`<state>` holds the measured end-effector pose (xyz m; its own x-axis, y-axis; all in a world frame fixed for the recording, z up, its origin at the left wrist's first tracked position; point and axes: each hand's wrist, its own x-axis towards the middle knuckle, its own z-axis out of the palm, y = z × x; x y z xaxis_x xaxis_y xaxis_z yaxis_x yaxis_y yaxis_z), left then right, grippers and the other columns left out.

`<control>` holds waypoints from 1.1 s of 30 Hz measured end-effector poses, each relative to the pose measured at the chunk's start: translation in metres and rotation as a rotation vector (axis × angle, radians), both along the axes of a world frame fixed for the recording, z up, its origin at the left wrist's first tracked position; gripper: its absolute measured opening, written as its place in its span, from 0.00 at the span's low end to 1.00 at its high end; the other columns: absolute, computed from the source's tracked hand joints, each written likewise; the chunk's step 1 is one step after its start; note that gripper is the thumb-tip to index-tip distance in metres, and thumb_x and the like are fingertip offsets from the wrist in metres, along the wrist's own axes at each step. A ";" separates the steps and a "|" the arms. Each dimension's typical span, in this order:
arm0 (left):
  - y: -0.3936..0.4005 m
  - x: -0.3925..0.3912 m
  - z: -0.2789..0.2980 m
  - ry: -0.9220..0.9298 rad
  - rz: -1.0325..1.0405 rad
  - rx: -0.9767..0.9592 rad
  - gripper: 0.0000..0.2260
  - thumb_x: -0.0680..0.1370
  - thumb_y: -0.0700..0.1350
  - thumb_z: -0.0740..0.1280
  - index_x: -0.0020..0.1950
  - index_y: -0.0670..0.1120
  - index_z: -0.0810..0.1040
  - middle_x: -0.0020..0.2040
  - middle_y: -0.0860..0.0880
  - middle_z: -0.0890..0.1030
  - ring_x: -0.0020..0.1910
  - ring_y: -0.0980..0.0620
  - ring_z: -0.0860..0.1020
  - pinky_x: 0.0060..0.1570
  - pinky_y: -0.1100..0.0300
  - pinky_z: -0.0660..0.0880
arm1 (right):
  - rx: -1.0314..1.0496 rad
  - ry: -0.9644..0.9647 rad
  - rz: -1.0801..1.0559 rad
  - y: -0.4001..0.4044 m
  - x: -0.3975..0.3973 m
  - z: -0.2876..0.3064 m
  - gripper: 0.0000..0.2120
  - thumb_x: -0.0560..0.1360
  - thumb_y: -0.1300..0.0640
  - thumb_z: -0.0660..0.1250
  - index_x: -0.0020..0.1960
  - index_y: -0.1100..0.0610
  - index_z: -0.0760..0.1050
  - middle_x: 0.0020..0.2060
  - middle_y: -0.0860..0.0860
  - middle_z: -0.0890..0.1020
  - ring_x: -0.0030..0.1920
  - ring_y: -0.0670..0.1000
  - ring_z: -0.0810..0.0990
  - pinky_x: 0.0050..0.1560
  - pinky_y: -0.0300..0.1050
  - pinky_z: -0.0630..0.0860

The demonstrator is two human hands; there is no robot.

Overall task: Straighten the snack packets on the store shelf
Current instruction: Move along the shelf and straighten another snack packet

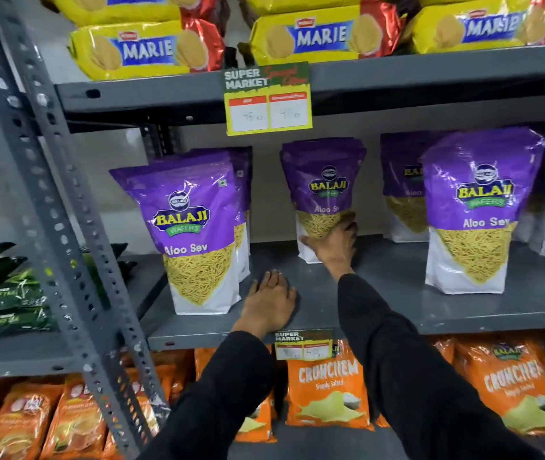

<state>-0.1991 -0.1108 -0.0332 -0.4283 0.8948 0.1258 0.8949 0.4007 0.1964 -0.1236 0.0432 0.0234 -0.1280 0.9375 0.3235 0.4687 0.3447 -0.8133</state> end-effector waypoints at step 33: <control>0.005 0.000 0.000 0.034 0.043 -0.057 0.27 0.85 0.53 0.47 0.82 0.42 0.55 0.84 0.45 0.55 0.83 0.46 0.53 0.80 0.44 0.51 | 0.151 -0.043 -0.058 -0.094 0.078 -0.031 0.63 0.61 0.36 0.80 0.81 0.59 0.47 0.72 0.61 0.64 0.71 0.64 0.67 0.66 0.64 0.69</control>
